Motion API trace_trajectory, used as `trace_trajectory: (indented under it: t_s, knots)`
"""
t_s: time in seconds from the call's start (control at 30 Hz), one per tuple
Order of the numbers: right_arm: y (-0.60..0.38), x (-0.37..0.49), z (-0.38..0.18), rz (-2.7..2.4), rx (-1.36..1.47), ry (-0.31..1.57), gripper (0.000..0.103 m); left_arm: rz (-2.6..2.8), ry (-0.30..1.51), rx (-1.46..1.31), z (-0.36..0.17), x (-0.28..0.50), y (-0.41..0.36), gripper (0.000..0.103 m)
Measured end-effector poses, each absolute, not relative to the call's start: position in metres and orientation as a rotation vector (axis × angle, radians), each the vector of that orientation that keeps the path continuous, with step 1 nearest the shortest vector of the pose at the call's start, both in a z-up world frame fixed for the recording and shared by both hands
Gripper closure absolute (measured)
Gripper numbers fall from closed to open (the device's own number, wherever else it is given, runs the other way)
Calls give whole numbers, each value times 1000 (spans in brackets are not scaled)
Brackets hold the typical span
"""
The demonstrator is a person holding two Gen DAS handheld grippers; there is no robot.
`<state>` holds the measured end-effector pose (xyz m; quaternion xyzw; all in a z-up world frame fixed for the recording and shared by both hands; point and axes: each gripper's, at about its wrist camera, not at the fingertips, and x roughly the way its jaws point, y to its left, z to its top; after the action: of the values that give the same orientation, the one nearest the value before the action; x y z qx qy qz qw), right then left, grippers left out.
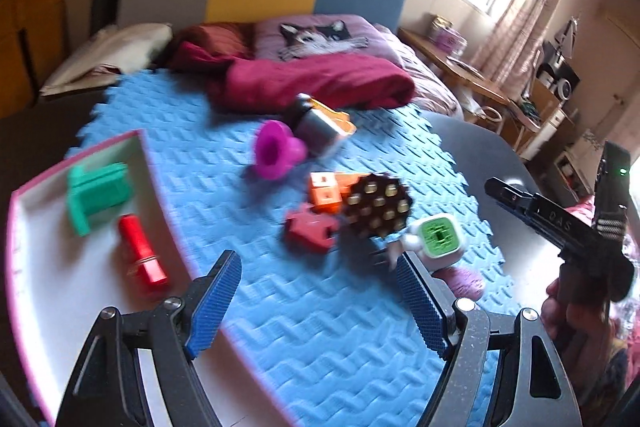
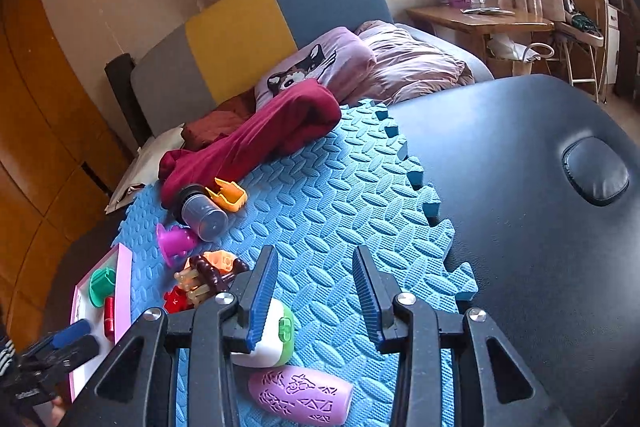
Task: Organize rigid objects
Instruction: 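Grasp the brown spiky ball with the left tool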
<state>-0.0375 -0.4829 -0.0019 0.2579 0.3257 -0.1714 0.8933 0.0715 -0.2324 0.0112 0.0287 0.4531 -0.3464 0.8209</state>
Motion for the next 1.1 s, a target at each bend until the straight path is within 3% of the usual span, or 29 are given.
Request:
trace_trajectory:
  t_s: [0.63, 0.8, 1.1]
  knots:
    - [-497, -40, -9, -350, 632, 683, 62, -789, 1006, 161, -26, 105, -336, 20]
    - [-496, -38, -9, -345, 621, 693, 62, -814, 933, 190, -30, 100, -341, 41]
    - [-494, -35, -13, -337, 607, 715, 62, -849, 895, 165, -23, 87, -321, 41]
